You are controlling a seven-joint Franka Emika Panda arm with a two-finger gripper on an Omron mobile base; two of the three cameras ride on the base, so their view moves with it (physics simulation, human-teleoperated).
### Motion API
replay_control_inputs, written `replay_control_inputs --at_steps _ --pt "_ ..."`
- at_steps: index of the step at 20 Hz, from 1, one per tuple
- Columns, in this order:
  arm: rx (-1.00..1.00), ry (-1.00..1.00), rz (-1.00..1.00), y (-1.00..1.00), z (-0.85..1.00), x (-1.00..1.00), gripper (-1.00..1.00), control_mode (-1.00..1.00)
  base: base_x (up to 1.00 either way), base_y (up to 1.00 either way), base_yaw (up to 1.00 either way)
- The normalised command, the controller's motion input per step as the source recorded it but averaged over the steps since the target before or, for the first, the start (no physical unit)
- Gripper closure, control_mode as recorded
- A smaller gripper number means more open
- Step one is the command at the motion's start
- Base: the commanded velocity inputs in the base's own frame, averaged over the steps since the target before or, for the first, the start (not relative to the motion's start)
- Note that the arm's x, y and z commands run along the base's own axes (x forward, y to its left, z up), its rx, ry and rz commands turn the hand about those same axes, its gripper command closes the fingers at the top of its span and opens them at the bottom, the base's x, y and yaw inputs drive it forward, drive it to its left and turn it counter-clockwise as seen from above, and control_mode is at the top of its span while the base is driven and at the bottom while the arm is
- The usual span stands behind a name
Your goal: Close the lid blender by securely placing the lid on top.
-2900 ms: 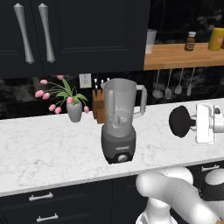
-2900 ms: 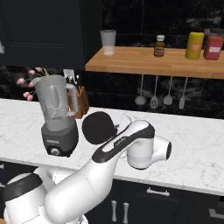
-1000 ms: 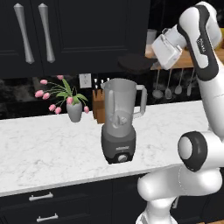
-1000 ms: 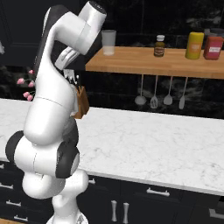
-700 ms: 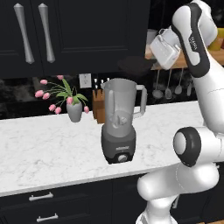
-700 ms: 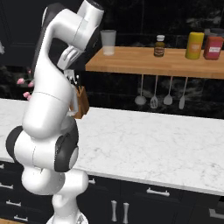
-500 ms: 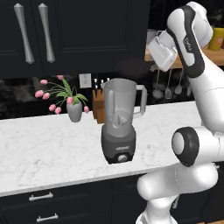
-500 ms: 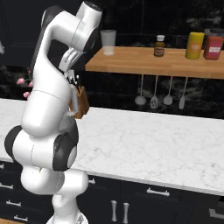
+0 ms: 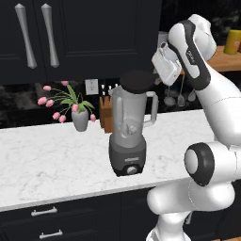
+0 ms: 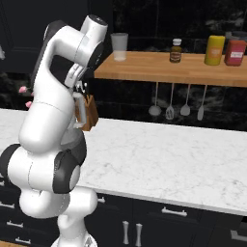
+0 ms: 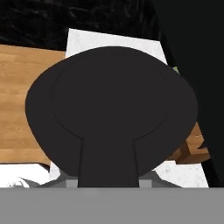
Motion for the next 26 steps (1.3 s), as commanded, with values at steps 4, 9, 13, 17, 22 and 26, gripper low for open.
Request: replay_control_inputs --at_steps 4,9,13,17,22,26 --pt "-0.05 -0.03 0.0 0.2 -0.23 0.1 1.0 -1.0 0.0 0.0 0.0" --pt "0.0 -0.03 0.0 0.19 -0.07 0.2 1.0 -1.0 0.0 0.0 0.0" --pt "0.0 0.0 0.0 0.25 0.0 0.23 1.0 -1.0 0.0 0.0 0.0" --pt "0.03 0.0 0.0 0.2 -0.01 0.06 1.0 -1.0 0.0 0.0 0.0" --pt "0.0 0.09 0.0 0.25 0.0 0.0 1.0 -1.0 0.0 0.0 0.0" --pt "-0.01 0.05 0.0 0.21 0.0 0.0 1.0 -1.0 0.0 0.0 0.0"
